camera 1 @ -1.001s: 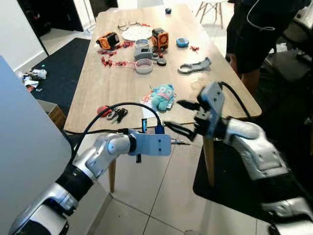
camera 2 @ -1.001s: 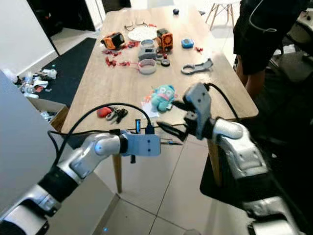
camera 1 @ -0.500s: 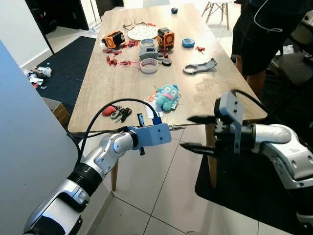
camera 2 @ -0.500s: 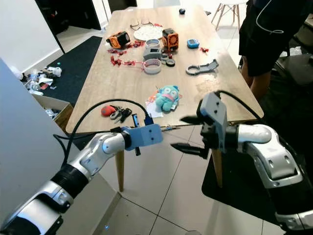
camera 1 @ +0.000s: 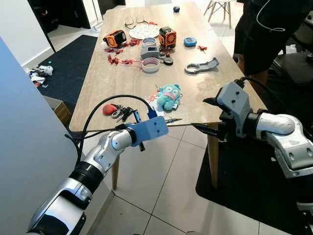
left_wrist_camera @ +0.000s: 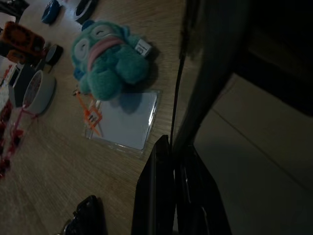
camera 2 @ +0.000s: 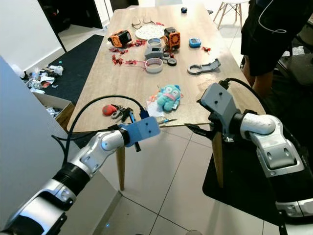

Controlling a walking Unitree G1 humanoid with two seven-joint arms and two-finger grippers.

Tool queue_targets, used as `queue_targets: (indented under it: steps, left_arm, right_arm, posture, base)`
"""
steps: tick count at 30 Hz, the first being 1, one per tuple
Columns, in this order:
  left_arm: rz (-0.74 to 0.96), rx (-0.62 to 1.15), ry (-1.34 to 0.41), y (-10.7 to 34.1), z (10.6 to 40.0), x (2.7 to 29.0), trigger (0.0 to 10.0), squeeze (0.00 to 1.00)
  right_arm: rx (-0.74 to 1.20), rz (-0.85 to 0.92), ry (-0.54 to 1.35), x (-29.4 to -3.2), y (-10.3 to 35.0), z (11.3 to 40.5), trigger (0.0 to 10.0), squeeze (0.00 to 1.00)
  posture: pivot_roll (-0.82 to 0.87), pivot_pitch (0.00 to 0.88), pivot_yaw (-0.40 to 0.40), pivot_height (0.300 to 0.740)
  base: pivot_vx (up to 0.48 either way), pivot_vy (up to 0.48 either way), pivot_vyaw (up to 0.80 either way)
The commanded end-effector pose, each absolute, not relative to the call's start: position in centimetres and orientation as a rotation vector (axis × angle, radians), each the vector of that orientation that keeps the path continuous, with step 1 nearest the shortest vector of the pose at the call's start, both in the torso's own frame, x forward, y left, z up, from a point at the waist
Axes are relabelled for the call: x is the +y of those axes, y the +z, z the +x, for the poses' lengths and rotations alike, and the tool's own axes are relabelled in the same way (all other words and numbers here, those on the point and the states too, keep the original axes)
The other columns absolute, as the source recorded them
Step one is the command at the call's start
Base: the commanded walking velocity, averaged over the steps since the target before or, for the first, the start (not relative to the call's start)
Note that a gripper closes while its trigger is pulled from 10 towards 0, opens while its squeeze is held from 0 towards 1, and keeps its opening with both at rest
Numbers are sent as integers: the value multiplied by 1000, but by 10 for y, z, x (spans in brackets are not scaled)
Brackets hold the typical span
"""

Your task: Hang keys on a hook

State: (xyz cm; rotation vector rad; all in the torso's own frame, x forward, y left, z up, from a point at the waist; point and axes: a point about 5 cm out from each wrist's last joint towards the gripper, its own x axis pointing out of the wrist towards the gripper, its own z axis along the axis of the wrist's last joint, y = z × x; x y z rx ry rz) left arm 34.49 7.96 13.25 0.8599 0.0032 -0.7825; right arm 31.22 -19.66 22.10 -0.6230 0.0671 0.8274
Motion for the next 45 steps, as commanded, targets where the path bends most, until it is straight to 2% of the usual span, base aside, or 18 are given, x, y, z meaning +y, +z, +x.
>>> queue_targets:
  steps: [1, 14, 26, 37, 45]
  left_arm:
    - [838, 17, -777, 131, 345, 79, 10000, 0]
    - [801, 21, -757, 134, 346, 80, 10000, 0]
    - [786, 39, -767, 130, 343, 80, 10000, 0]
    - [780, 49, -772, 129, 343, 79, 10000, 0]
    - [773, 62, -783, 127, 340, 80, 10000, 0]
  right_arm:
    - [91, -638, 892, -189, 213, 307, 10000, 0]
    - [220, -614, 1111, -167, 184, 292, 10000, 0]
    - [138, -717, 959, -177, 206, 311, 10000, 0]
    - [121, -746, 975, -176, 215, 309, 10000, 0]
    - [96, -715, 919, -187, 222, 319, 10000, 0]
  posture:
    - [-98, 97, 81, 740]
    - [-96, 92, 72, 740]
    - [-96, 95, 72, 740]
    - [-100, 97, 70, 740]
    - [-95, 99, 66, 740]
  base:
    - [0, 0, 0]
    - [0, 0, 0]
    - [0, 0, 0]
    - [0, 0, 0]
    - [0, 0, 0]
